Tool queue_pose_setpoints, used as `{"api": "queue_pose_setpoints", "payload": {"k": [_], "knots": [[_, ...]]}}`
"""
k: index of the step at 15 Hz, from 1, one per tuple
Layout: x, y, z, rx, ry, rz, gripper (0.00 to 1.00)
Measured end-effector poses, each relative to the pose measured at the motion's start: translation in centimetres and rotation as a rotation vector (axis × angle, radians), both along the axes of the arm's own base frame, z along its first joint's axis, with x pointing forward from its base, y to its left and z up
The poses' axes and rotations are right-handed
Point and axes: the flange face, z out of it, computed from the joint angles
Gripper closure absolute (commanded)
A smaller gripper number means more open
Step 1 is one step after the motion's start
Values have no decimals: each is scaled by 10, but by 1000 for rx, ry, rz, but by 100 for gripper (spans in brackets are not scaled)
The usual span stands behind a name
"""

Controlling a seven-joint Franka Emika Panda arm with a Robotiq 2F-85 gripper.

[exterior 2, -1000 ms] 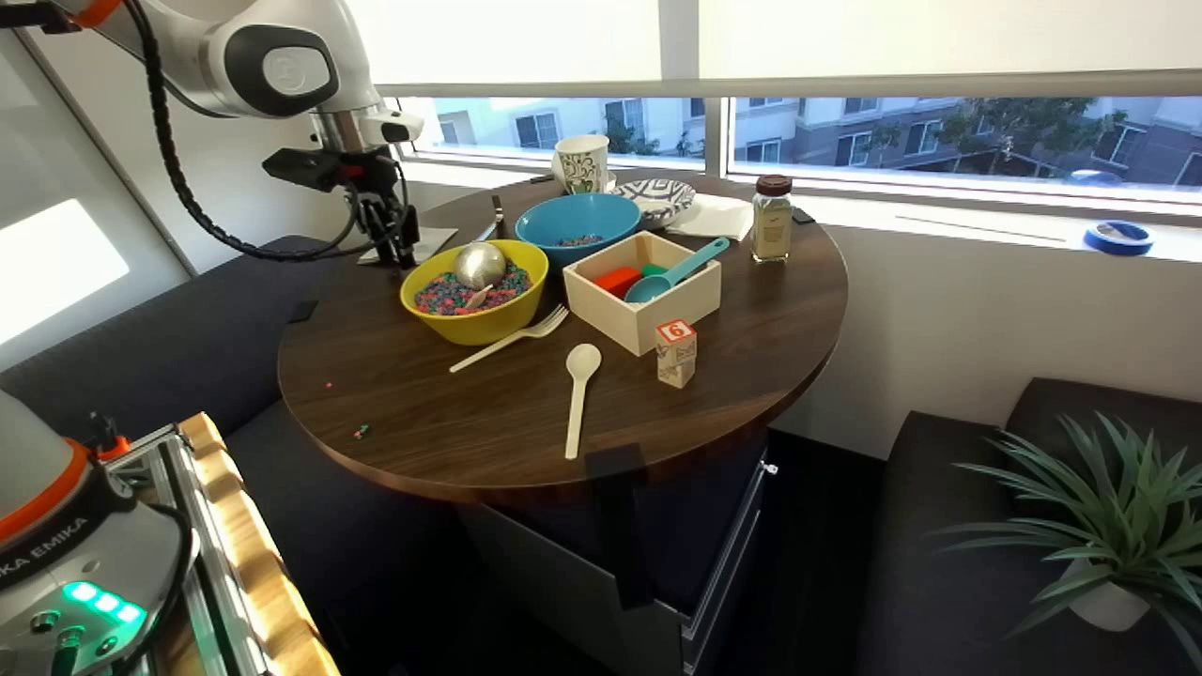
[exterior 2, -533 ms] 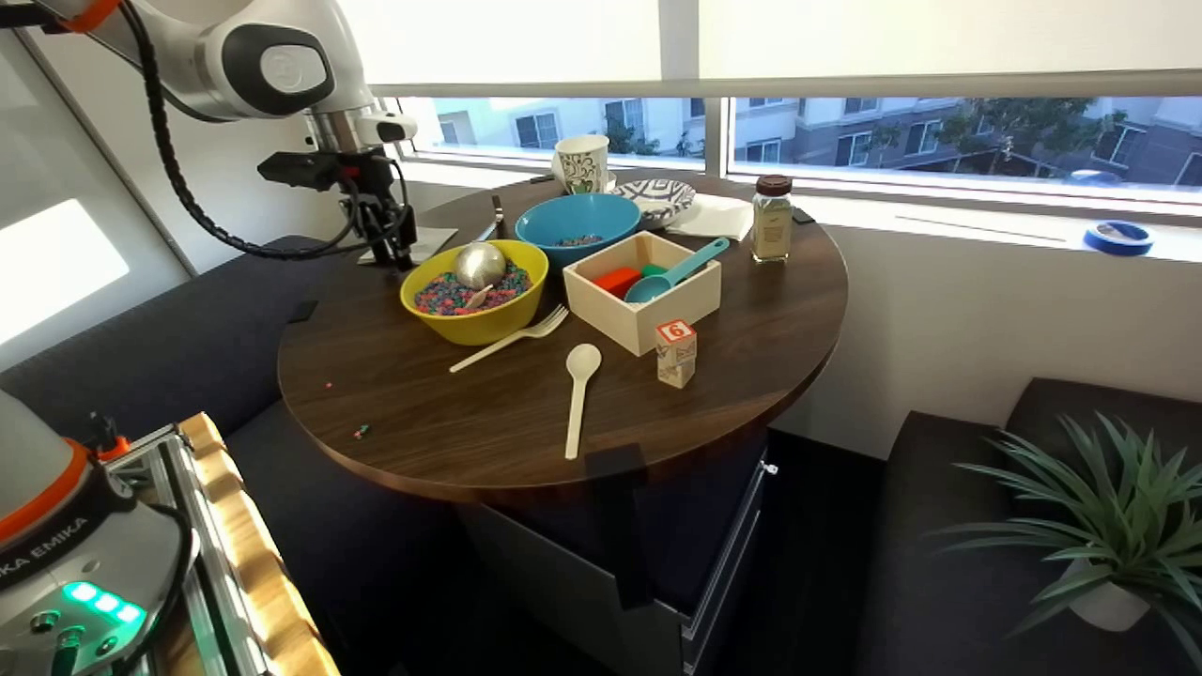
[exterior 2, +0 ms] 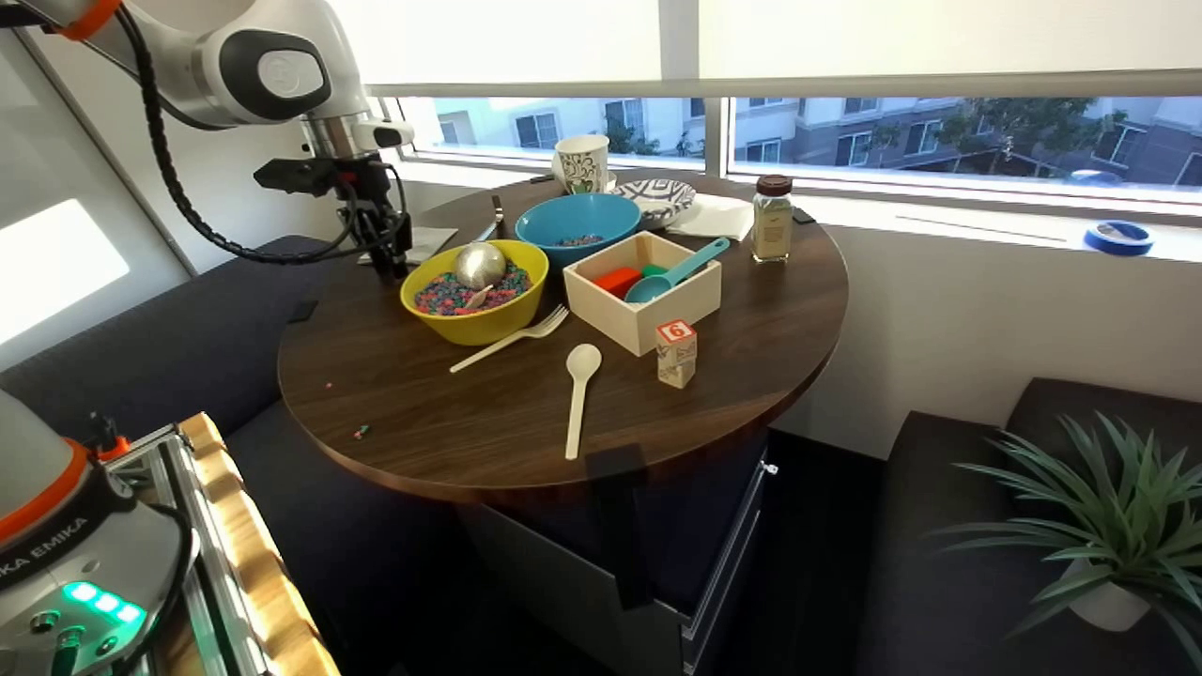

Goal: Put the cereal crumbs in the yellow bowl

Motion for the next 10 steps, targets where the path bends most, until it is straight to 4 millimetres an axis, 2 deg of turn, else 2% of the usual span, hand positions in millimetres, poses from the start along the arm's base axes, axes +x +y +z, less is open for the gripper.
{"api": "queue_pose_setpoints", "payload": {"k": [2, 3, 4, 8, 10], "knots": [[0, 1, 1, -3, -3, -1, 89], [0, 1, 1, -4, -4, -1, 93], [-1, 2, 1, -5, -4, 0, 95], [-1, 2, 1, -12, -5, 5, 90], [-1, 2, 1, -18, -7, 9, 91]]}}
